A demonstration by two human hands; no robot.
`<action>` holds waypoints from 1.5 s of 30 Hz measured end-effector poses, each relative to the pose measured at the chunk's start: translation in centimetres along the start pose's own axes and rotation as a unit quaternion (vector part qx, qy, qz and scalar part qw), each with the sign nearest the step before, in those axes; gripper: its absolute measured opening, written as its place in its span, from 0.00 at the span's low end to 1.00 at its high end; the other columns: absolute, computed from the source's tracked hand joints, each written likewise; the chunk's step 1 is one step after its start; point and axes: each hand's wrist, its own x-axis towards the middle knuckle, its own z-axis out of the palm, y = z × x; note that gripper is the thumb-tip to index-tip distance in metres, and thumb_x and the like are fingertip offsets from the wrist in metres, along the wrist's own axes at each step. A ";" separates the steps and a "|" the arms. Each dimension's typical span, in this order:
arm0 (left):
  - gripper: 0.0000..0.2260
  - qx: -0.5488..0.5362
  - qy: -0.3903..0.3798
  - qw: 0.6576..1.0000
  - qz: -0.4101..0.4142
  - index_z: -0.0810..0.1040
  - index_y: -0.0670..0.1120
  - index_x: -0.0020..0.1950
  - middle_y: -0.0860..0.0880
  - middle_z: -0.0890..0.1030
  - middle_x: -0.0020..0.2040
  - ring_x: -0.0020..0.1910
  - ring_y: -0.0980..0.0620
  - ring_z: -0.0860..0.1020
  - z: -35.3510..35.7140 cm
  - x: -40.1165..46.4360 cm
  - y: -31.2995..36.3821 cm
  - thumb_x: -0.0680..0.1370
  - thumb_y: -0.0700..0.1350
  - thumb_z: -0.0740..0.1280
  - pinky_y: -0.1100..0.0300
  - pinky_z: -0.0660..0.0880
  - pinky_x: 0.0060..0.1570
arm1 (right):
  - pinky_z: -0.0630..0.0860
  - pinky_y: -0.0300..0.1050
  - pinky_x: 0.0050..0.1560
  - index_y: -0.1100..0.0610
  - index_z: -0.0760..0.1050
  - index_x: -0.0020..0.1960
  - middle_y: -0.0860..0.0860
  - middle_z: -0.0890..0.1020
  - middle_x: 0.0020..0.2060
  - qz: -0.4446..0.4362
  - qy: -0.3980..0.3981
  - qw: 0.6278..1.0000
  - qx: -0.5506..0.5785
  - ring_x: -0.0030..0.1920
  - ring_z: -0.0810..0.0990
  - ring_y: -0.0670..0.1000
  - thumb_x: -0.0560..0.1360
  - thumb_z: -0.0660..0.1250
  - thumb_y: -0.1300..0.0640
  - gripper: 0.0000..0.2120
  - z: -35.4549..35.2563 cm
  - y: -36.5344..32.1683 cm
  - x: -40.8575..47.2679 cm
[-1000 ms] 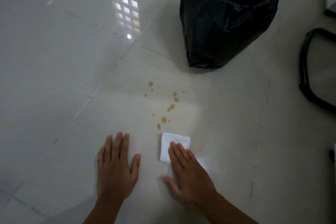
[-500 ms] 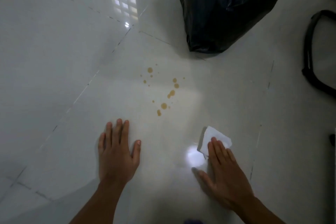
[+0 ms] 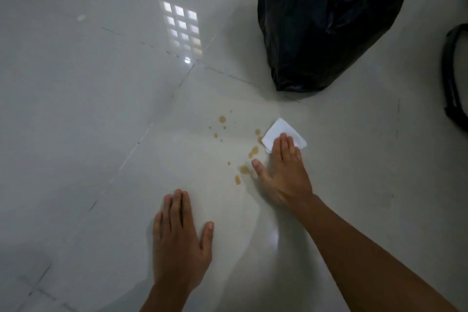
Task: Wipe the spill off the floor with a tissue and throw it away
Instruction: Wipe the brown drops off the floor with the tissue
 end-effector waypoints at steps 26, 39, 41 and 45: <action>0.31 -0.027 0.035 0.997 0.070 0.60 0.39 0.79 0.42 0.62 0.80 0.80 0.45 0.59 -1.6 10.6 -5.0 0.77 0.50 0.56 0.49 0.57 0.77 | 0.43 0.55 0.80 0.65 0.38 0.80 0.60 0.41 0.80 -0.173 -0.063 0.982 -0.040 0.80 0.37 0.56 0.75 0.42 0.26 0.51 0.8 -8.0 8.5; 0.36 0.017 0.053 0.998 0.001 0.58 0.33 0.78 0.36 0.61 0.79 0.80 0.38 0.59 -1.6 10.3 -4.4 0.74 0.54 0.56 0.39 0.55 0.78 | 0.42 0.51 0.80 0.62 0.41 0.80 0.59 0.44 0.81 -0.268 -0.087 0.958 -0.056 0.80 0.41 0.55 0.74 0.47 0.25 0.51 1.6 -10.3 7.9; 0.36 0.018 0.047 0.999 0.008 0.59 0.33 0.77 0.35 0.62 0.79 0.79 0.38 0.60 -1.6 10.3 -4.5 0.74 0.54 0.56 0.37 0.57 0.77 | 0.42 0.46 0.78 0.61 0.44 0.81 0.58 0.50 0.81 -0.304 -0.085 0.947 -0.061 0.81 0.46 0.54 0.73 0.47 0.25 0.51 0.7 -8.2 7.0; 0.36 0.036 0.046 0.998 0.014 0.59 0.34 0.77 0.35 0.61 0.79 0.79 0.38 0.59 -1.3 10.6 -4.8 0.74 0.54 0.56 0.38 0.57 0.77 | 0.41 0.48 0.79 0.59 0.42 0.81 0.56 0.45 0.81 -0.262 -0.097 0.958 -0.058 0.80 0.42 0.52 0.74 0.42 0.25 0.49 -0.5 -8.6 9.6</action>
